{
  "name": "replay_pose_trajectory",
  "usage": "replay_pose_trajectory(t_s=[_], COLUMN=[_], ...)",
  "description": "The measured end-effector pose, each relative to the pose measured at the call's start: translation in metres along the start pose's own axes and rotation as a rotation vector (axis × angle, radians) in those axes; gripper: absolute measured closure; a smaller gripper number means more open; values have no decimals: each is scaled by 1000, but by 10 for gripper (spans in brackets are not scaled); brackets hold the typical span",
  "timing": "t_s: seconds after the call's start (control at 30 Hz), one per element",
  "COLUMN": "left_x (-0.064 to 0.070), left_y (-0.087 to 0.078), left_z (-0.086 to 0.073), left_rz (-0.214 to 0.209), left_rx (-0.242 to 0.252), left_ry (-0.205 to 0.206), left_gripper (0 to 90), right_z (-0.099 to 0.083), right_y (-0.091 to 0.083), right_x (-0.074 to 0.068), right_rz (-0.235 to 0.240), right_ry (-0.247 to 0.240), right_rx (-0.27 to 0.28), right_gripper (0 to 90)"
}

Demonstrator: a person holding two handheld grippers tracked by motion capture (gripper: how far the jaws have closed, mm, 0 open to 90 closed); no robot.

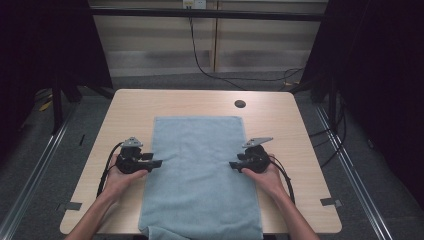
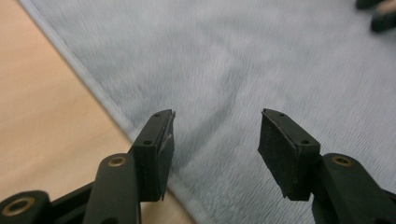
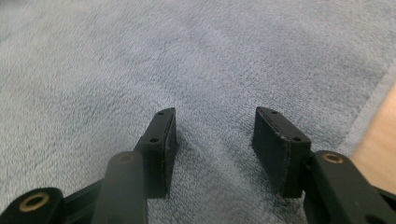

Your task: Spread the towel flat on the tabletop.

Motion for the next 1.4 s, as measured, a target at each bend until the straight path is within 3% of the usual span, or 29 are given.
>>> replay_pose_trajectory(t_s=[0.03, 0.07, 0.23, 0.43, 0.53, 0.67, 0.8, 0.97, 1.23, 1.4], left_x=[0, -2, -13, -17, -12, -1, 15, 27, 53, 62], left_y=[0, 6, 19, 27, 23, 16, 12, 10, -8, -19], left_z=[0, 2, 6, 8, 2, -7, -19, -25, -49, -61], left_rz=[0, 26, 24, 31, 26, 8, -33, -40, -70, -97], left_rx=[0, -16, 2, -2, -7, -16, -29, -37, -52, -65], left_ry=[0, 14, -7, 17, 42, 40, 61, 73, 60, 61], left_gripper=[448, 448, 454, 469, 470, 509, 495, 481, 481, 477], right_z=[0, -8, -20, -21, -21, -22, -35, -48, -59, -63], right_y=[0, -8, -20, -18, -18, -24, -37, -49, -61, -66], right_x=[0, 1, 4, 6, 6, 5, -1, -11, -29, -36], right_rz=[0, 2, 3, 12, 15, 14, 24, 22, 57, 86], right_ry=[0, 0, 8, 35, 48, 41, 35, 14, -23, -31], right_rx=[0, 1, -3, 18, 15, -15, -13, -3, 4, 0], right_gripper=[498, 497, 494, 492, 490, 454, 451, 438, 401, 392])
Point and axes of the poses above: each handheld gripper's, and its own axes: y roughly forward along the jaws, z roughly out of its top, x roughly to its right, the point moved 1 cm from there along y, roughly forward along the jaws, and after that the axes turned 13 degrees about -z, right-handed, at the moved point
